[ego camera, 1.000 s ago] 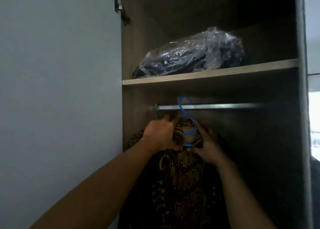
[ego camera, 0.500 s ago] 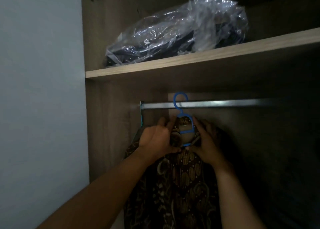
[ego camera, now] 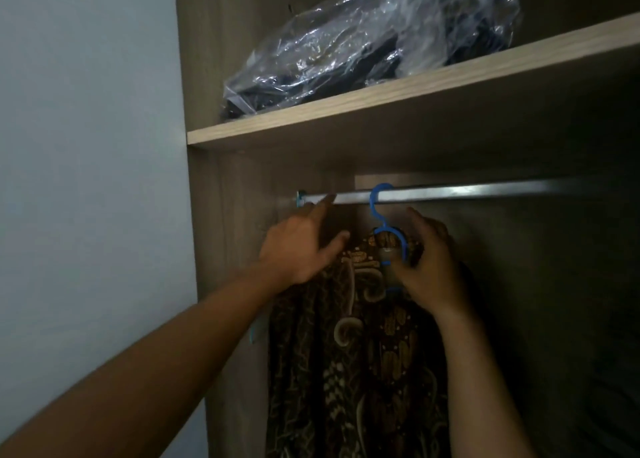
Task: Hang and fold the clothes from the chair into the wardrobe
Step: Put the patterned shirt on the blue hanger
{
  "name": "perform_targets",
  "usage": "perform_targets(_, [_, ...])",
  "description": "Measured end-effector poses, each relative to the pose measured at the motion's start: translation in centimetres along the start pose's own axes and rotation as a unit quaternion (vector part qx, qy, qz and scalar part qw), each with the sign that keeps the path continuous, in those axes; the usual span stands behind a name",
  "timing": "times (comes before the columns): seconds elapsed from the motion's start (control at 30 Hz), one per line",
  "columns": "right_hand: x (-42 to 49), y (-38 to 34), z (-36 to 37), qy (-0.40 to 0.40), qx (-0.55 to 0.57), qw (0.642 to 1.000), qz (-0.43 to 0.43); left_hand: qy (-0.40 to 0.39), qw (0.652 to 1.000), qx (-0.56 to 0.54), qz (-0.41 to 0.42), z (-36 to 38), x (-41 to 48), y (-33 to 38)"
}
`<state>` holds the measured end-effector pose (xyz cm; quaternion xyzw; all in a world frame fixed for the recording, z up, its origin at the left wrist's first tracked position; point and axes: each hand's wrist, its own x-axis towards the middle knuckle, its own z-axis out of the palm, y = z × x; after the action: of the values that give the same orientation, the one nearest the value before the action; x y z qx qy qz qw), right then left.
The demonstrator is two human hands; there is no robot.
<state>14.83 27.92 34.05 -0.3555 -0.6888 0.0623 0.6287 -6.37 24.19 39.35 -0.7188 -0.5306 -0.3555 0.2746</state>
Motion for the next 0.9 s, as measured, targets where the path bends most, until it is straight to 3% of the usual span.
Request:
perform_targets(0.07, [0.5,-3.2,1.7,0.026,0.130,0.991,0.006,0.022,0.999,0.029,-0.025,-1.9,0.6,-1.5])
perform_targets(0.13, [1.7,-5.4,3.8,-0.004,0.160,0.987,-0.008,0.017,0.998,0.040,-0.036,-3.2,0.7,-2.5])
perform_targets(0.37, [6.1,-6.4,11.4,-0.254,-0.033,0.966,-0.025,-0.031,0.996,0.077,-0.039,-4.4,-1.3,-4.8])
perform_targets(0.47, [8.3,-6.2,12.9,-0.350,-0.189,0.917,-0.018,-0.044,0.995,0.091,-0.023,-4.3,-1.7,-5.2])
perform_targets(0.53, [9.1,-6.3,13.5,-0.406,-0.235,0.883,-0.010,-0.053,0.993,0.104,-0.011,-4.1,-1.7,-5.2])
perform_targets(0.63, [9.2,-5.7,13.8,-0.446,-0.242,0.862,-0.010,-0.049,0.992,0.118,-0.004,-3.8,-1.8,-5.2])
perform_targets(0.9, [9.3,-3.9,12.3,-0.468,-0.182,0.865,0.009,-0.100,0.974,0.203,-0.014,-3.3,-2.1,-4.5])
